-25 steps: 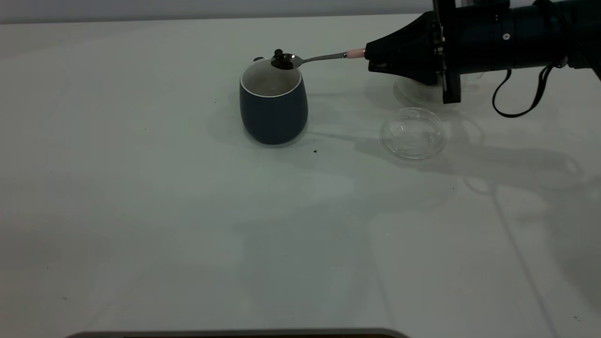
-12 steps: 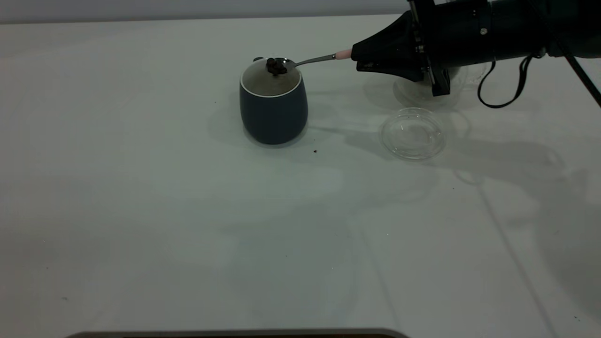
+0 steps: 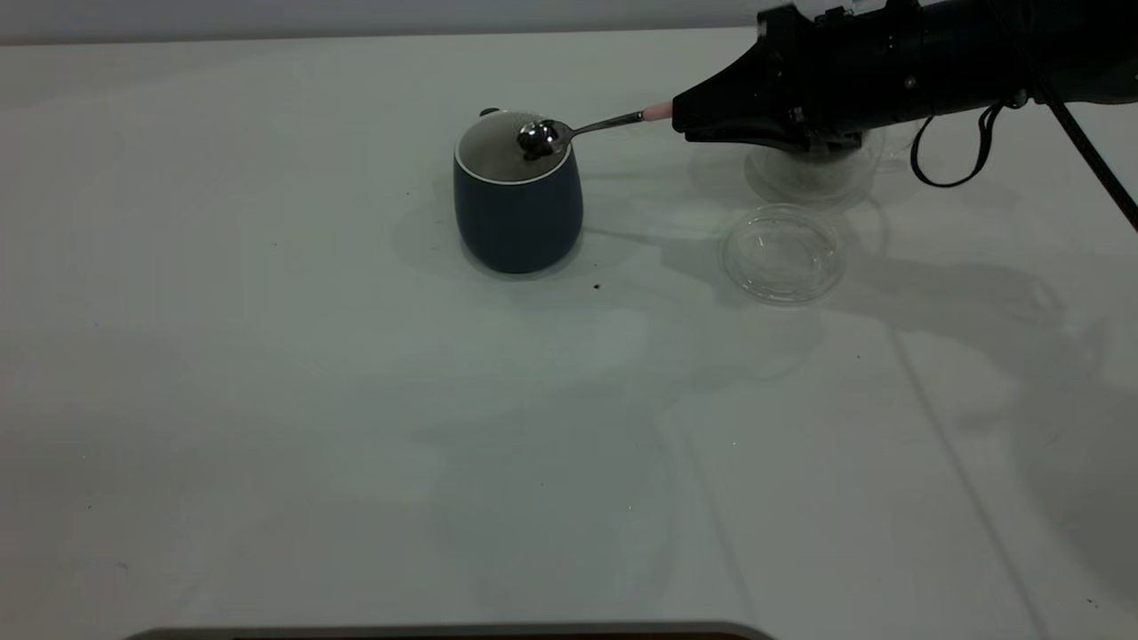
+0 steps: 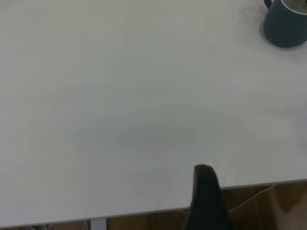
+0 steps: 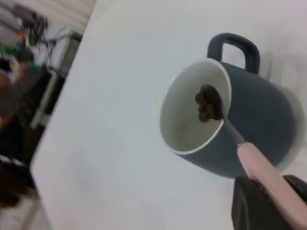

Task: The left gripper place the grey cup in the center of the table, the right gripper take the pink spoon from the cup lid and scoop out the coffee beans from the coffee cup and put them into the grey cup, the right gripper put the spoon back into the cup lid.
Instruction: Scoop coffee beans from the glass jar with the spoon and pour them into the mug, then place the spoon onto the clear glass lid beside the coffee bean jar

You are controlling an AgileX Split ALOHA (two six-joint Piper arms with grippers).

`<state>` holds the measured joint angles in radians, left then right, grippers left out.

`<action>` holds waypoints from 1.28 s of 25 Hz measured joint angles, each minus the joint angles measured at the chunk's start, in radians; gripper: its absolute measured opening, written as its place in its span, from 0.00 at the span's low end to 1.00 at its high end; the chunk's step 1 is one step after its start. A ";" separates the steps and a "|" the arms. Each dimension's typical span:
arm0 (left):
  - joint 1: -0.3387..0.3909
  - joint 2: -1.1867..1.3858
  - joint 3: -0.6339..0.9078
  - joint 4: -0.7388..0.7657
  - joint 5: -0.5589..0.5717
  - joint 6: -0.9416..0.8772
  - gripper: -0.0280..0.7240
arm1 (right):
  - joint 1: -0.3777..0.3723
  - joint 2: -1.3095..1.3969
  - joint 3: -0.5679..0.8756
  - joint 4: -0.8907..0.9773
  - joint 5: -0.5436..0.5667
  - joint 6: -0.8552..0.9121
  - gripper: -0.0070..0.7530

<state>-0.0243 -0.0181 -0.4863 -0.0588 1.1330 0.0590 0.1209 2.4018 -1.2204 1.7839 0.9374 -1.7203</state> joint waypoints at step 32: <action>0.000 0.000 0.000 0.000 0.000 0.000 0.82 | -0.407 -0.200 0.506 0.010 -0.007 0.227 0.16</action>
<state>-0.0243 -0.0181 -0.4863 -0.0588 1.1330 0.0590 -0.2861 2.2013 -0.7143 1.7940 0.9309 -1.4936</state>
